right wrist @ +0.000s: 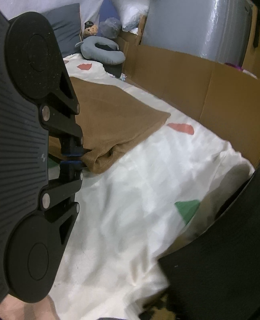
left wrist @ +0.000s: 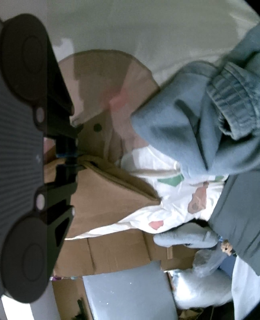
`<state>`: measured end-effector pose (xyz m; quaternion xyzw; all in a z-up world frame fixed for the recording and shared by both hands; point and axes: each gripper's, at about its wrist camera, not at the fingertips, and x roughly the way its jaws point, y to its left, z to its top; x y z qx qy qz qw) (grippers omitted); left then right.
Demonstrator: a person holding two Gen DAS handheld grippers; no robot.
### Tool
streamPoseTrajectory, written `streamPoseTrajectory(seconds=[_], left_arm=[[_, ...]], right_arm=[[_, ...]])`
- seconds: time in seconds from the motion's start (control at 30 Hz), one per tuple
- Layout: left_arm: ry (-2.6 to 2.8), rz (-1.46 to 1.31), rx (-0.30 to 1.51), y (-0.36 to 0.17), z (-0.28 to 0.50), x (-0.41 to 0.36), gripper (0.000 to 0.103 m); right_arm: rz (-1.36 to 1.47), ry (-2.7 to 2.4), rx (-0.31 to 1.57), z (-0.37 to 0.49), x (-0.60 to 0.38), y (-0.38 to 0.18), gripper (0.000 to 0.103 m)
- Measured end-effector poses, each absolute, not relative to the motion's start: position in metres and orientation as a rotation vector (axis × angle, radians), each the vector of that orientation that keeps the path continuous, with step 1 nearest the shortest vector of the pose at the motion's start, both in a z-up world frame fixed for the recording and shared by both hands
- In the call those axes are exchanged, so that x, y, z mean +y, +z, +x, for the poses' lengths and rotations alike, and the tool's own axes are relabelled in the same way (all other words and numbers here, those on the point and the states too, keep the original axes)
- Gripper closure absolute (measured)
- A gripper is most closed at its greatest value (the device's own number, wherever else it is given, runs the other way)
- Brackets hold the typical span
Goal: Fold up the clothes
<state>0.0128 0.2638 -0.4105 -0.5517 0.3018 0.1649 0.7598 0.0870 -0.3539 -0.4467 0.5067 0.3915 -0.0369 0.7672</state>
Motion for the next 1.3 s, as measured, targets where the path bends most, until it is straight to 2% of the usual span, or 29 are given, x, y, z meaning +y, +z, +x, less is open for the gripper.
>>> streamPoseTrajectory(seconds=[0.37,0.83,1.3], left_arm=[[0.337,-1.175,0.710,-0.381,-0.012,0.256,0.098],[0.341,-1.147,0.764,-0.366,-0.041,0.246,0.098],[0.357,-1.071,0.854,-0.350,-0.044,0.240,0.098]], right_arm=[[1.062,-0.103,0.850,0.062,-0.360,-0.404,0.102],[1.065,-0.130,0.898,0.001,-0.356,-0.388,0.102],[1.161,-0.121,0.870,-0.029,-0.370,-0.413,0.102]])
